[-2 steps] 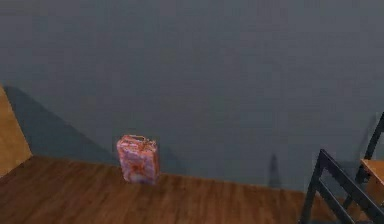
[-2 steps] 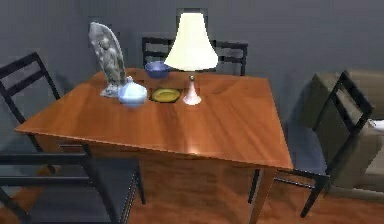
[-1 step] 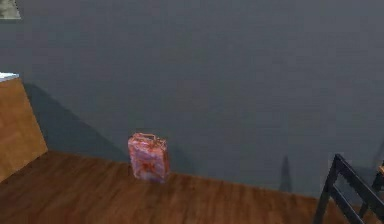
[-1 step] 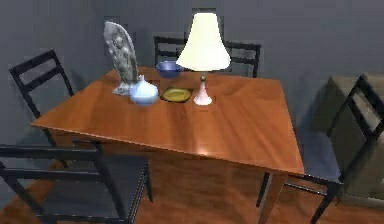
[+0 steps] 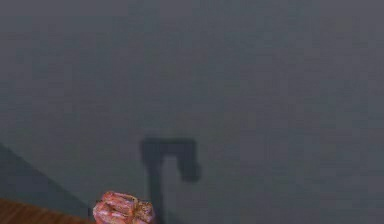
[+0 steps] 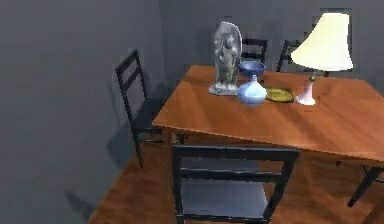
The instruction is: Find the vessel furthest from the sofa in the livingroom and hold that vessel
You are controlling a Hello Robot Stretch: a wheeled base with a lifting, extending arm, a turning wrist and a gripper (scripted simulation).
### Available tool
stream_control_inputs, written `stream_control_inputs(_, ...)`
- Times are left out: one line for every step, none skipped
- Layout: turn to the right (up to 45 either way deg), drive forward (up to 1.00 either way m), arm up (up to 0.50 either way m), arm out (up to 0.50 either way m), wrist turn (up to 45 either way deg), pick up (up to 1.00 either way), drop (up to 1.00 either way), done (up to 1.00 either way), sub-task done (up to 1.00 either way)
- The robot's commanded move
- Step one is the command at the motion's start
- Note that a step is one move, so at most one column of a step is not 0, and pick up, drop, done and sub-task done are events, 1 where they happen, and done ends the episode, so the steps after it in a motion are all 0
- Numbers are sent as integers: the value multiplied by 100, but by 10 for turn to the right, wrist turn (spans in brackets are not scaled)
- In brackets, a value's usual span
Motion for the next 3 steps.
stream_control_inputs(-450,0,0,0,0,0,0,0,0)
stream_control_inputs(-450,0,0,0,0,0,0,0,0)
stream_control_inputs(-210,0,0,0,0,0,0,0,0)
